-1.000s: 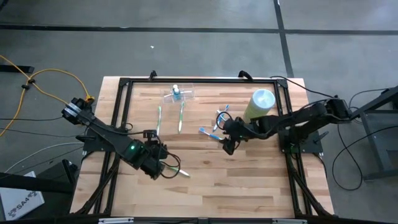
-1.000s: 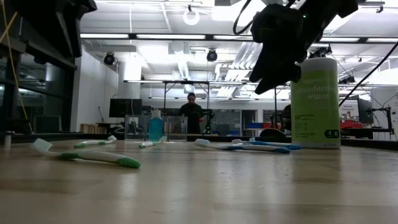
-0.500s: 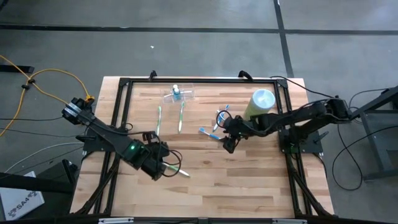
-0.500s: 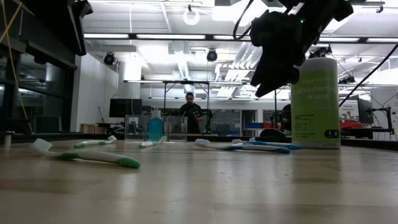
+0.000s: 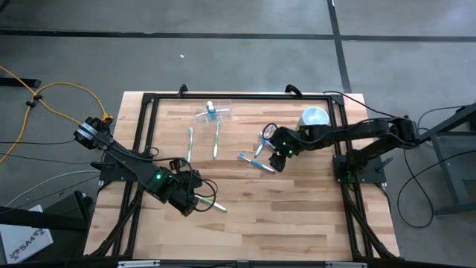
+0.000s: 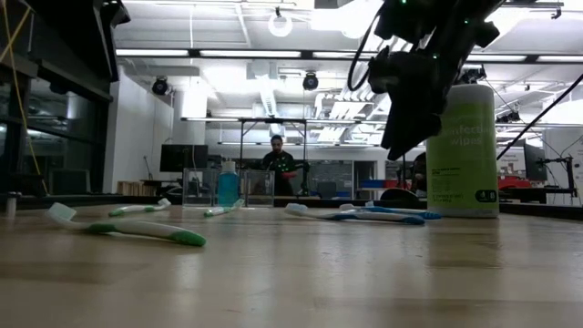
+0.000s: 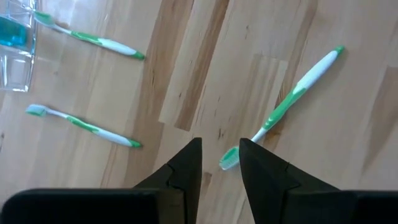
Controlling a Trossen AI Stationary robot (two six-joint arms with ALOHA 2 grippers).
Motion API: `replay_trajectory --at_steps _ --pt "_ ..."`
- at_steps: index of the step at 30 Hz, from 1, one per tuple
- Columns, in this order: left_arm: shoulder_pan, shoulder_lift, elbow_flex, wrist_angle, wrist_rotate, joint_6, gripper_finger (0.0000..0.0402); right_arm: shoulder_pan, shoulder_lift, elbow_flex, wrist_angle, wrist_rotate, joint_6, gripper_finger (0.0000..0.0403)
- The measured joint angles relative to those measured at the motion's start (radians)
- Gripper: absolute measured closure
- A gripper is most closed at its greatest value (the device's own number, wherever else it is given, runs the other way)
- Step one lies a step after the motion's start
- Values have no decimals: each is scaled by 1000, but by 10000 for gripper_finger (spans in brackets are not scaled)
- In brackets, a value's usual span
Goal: Pick & Place toothbrushing station
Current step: Put the top right blue toothbrush into the left section of the transparent organizer
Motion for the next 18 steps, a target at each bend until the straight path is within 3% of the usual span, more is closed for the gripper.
replay_trajectory --at_steps 10,18 --pt "0 0 0 0 20 -3 302 -52 22 0 -7 -7 -102 176" --pt "0 0 0 0 21 -3 302 -52 97 1 -18 88 -115 176"
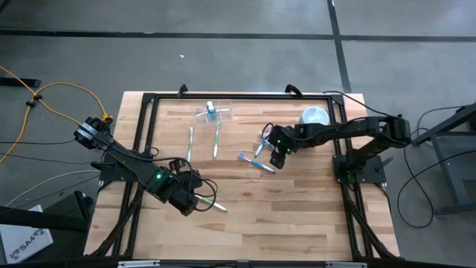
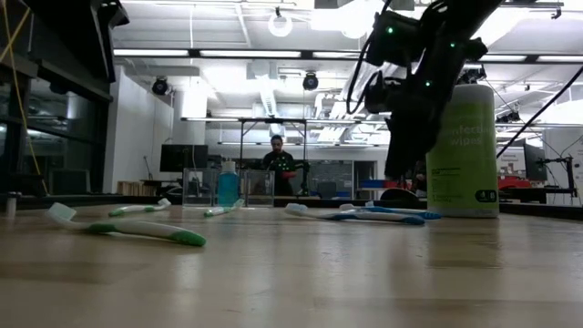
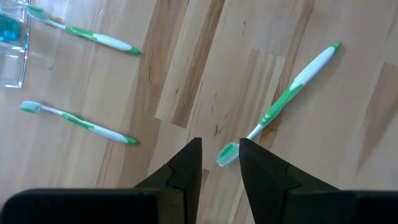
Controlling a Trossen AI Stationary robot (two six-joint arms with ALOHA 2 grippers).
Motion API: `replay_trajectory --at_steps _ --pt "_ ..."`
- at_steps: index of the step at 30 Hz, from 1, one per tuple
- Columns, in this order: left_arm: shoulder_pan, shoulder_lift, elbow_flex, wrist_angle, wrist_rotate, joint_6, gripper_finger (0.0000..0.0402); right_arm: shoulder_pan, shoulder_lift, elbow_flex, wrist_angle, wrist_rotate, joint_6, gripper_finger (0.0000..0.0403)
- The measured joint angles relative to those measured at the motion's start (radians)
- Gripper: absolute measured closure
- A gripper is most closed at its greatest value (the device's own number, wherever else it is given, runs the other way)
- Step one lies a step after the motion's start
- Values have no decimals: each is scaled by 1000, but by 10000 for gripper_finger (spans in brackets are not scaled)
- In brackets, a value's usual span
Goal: Pick & Place toothbrushing station
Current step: Put the top right blue toothbrush into the left section of the transparent organizer
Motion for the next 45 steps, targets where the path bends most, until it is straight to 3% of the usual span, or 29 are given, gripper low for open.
replay_trajectory --at_steps 8,45 --pt "0 0 0 0 0 0 302 1 67 0 -1 73 56 176" --pt "0 0 1 0 0 8 302 33 159 -2 -36 61 93 176"
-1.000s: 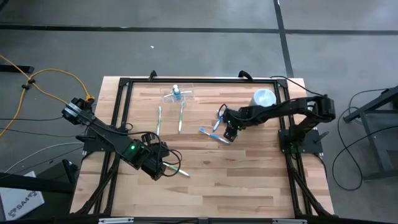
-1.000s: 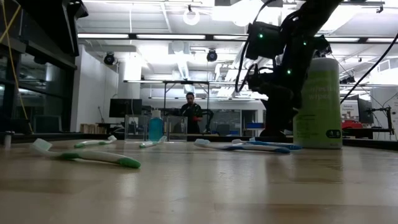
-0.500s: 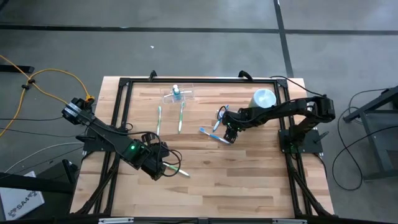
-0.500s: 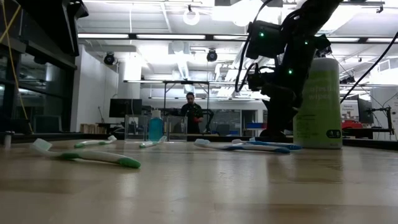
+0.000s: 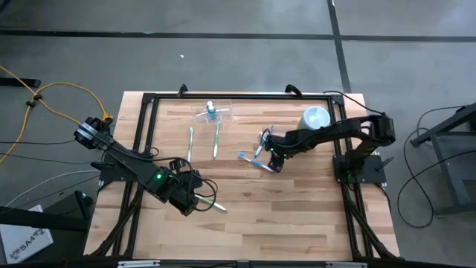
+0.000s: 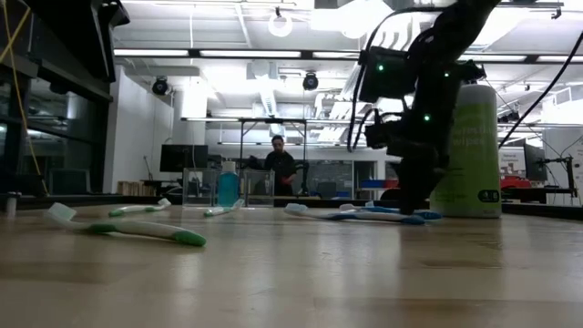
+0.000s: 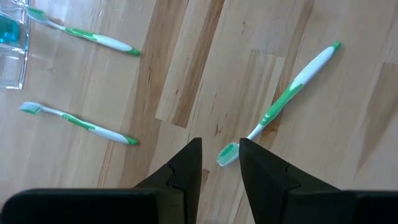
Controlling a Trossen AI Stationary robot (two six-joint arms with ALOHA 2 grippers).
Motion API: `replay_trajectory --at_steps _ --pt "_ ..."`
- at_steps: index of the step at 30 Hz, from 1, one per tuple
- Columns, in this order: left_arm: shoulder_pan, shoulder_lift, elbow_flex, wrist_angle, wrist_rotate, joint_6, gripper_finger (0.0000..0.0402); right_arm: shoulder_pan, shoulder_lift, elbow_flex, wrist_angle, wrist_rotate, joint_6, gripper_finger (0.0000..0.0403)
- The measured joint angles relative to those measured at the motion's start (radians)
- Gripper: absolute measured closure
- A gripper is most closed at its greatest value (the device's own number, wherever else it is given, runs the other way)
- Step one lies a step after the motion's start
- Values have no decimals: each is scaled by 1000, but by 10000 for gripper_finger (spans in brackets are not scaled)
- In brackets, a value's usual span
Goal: Pick & Place toothbrushing station
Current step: Put the top right blue toothbrush into the left section of the transparent organizer
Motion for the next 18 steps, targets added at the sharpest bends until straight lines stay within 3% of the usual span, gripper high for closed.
replay_trajectory --at_steps 18 --pt "0 0 1 11 0 0 302 -81 51 1 154 24 -71 176"
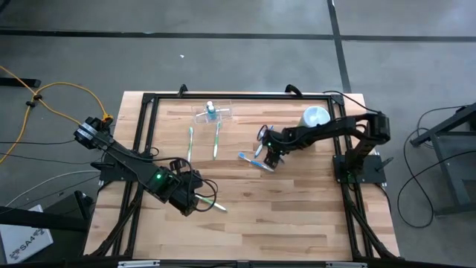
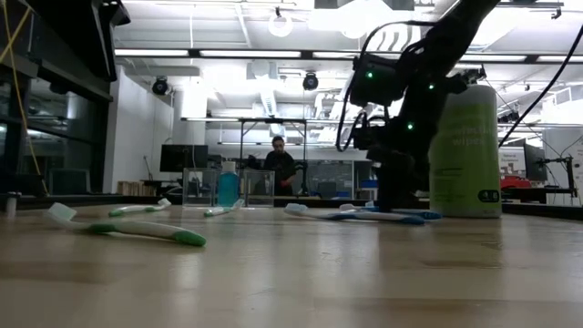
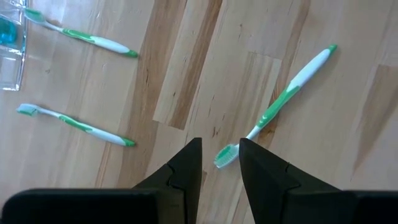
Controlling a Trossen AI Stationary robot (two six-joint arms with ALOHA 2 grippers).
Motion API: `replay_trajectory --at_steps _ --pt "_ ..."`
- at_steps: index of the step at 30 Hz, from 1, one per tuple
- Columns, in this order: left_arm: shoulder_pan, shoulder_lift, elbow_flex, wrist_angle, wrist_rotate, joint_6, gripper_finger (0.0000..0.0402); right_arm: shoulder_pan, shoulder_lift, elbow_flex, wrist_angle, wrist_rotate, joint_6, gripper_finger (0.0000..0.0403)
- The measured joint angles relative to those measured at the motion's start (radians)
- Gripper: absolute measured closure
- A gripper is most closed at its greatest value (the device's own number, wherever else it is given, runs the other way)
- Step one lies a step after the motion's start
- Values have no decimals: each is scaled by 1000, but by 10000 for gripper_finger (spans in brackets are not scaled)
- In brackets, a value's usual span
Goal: Pick & Place toothbrushing station
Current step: Put the top right blue toothbrush into the left section of the transparent organizer
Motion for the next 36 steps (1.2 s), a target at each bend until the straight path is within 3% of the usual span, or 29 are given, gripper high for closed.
replay_trajectory --at_steps 7,18,29,36 --pt "0 0 0 1 0 0 302 -44 1 7 20 14 -8 191" --pt "0 0 0 1 0 0 302 -48 1 9 4 -99 13 299" --pt "0 0 0 1 0 0 302 -47 -1 9 3 -105 14 389" --pt "0 0 -1 1 0 0 302 -47 -1 9 3 -106 22 394"
